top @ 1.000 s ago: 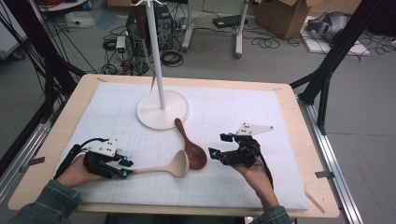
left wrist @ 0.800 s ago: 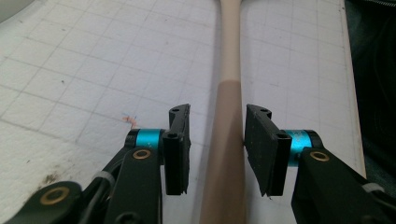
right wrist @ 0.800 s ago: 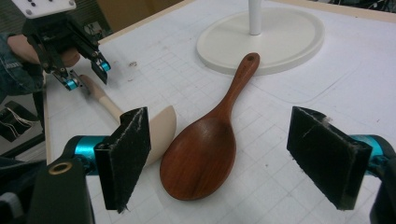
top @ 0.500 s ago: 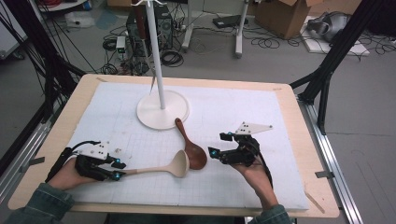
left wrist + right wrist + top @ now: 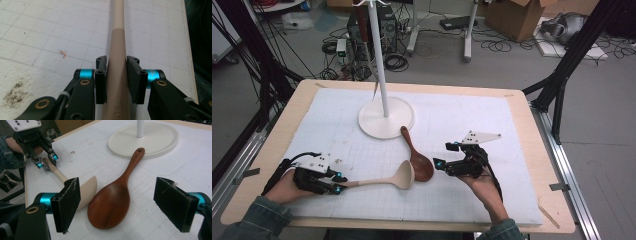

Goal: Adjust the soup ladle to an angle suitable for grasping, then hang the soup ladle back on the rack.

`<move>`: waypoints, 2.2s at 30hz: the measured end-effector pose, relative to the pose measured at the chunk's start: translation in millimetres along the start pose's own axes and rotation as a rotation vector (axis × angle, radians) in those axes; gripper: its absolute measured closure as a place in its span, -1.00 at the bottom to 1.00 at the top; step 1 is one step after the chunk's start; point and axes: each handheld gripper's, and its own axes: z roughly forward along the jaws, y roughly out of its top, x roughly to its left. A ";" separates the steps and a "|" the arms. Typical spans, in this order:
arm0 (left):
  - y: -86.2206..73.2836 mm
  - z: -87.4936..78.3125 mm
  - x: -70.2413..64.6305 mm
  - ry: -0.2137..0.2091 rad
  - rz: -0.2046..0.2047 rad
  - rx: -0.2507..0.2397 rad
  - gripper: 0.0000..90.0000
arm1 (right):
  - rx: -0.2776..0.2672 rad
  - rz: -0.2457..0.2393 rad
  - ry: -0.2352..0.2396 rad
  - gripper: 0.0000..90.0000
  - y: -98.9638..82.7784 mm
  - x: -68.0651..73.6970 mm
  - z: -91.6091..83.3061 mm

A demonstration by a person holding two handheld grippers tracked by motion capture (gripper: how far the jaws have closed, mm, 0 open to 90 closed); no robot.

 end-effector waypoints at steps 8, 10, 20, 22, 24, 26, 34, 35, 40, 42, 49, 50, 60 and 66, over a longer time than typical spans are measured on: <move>8.0 -5.9 2.6 0.004 0.009 0.010 0.57 | 0.025 -0.036 0.036 -0.50 6.5 8.5 11.6; 9.4 -6.4 2.8 0.006 0.011 0.011 0.57 | 0.040 -0.053 0.047 -0.49 7.3 11.3 16.7; 12.3 -7.4 6.3 0.001 0.018 0.010 0.57 | 0.124 -0.121 0.089 0.36 8.8 21.7 41.9; 13.8 -7.7 6.3 -0.002 0.015 0.008 0.57 | 0.139 -0.139 0.108 0.53 9.7 24.3 47.5; 14.8 -8.0 6.3 0.000 0.016 0.005 0.57 | 0.160 -0.150 0.121 0.66 10.9 27.2 53.8; 15.9 -8.3 7.0 -0.002 0.025 0.005 0.57 | 0.179 -0.164 0.137 0.78 12.0 30.3 60.3; 23.5 -10.9 7.9 -0.002 0.034 0.006 0.57 | 0.225 -0.199 0.141 0.99 12.4 33.6 73.4; 23.5 -11.2 8.0 -0.003 0.033 0.012 0.57 | 0.230 -0.198 0.144 0.99 12.1 33.7 73.3; 23.1 -9.6 8.3 0.006 0.028 0.017 0.56 | 0.242 -0.210 0.143 0.99 11.2 33.0 73.8; 23.4 -10.4 8.2 0.009 0.028 0.020 0.56 | 0.242 -0.205 0.146 1.00 11.2 32.5 73.2; 23.3 -13.0 8.9 0.027 0.014 0.014 0.51 | 0.239 -0.196 0.152 1.00 9.0 31.2 71.3; 22.7 -13.8 8.6 0.033 0.005 0.008 0.48 | 0.239 -0.195 0.152 1.00 8.9 31.1 71.2; 15.2 -18.2 7.8 0.050 -0.010 0.012 0.37 | 0.234 -0.191 0.155 1.00 7.3 29.8 70.1; 12.3 -22.0 7.9 0.058 -0.015 0.009 0.35 | 0.233 -0.185 0.159 1.00 5.4 29.2 68.4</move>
